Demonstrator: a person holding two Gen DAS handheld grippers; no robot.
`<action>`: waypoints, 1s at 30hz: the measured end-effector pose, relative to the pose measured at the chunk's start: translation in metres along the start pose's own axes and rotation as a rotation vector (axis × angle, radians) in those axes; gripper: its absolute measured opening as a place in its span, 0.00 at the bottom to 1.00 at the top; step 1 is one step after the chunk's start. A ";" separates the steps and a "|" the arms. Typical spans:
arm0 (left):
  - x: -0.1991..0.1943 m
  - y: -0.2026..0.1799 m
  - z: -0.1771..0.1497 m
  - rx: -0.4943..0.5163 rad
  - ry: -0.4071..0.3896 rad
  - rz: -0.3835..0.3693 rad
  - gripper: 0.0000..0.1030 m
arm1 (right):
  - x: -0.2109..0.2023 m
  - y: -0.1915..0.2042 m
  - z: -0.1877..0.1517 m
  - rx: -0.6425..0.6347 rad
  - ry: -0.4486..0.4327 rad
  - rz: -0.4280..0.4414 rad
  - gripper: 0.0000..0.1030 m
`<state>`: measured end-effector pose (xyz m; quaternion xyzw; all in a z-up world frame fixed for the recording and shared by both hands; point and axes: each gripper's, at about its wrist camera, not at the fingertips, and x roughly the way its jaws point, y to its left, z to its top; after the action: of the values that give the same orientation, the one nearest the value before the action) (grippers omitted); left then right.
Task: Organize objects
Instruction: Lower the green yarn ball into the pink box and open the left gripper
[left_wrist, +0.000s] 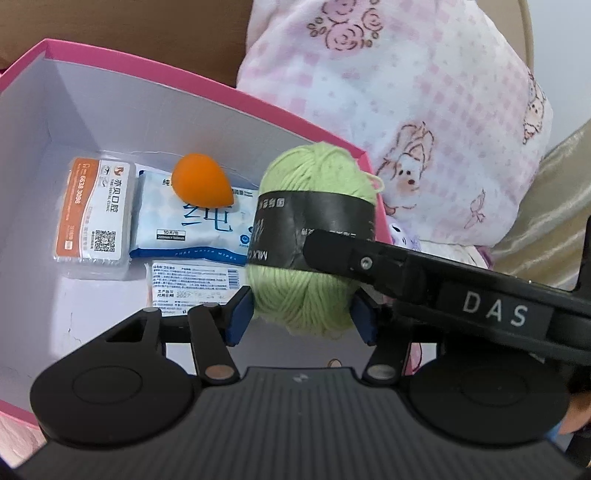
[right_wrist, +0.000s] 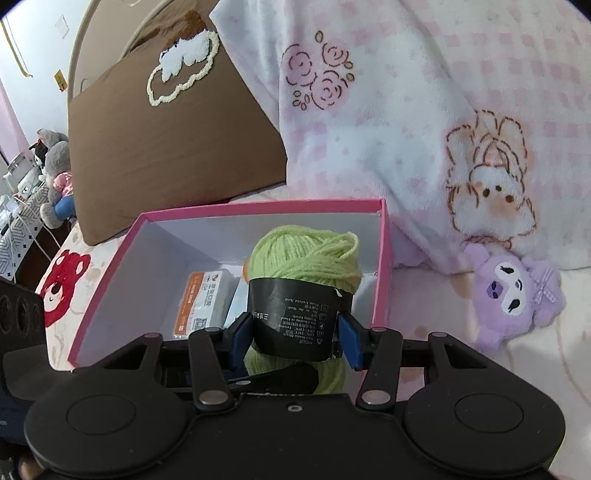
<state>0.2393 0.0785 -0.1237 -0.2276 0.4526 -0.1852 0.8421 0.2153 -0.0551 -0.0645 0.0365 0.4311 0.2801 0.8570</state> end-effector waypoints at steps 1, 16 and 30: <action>0.000 0.001 0.000 -0.008 -0.003 0.001 0.50 | 0.001 0.000 0.001 -0.003 -0.004 -0.007 0.53; 0.009 0.008 0.000 -0.031 -0.001 0.019 0.47 | -0.004 0.002 0.002 -0.055 -0.016 -0.035 0.49; 0.024 -0.011 0.000 0.030 -0.048 0.064 0.37 | 0.001 -0.005 0.003 -0.086 -0.025 -0.059 0.26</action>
<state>0.2506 0.0566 -0.1342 -0.2050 0.4365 -0.1595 0.8614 0.2203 -0.0586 -0.0644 -0.0095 0.4090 0.2725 0.8708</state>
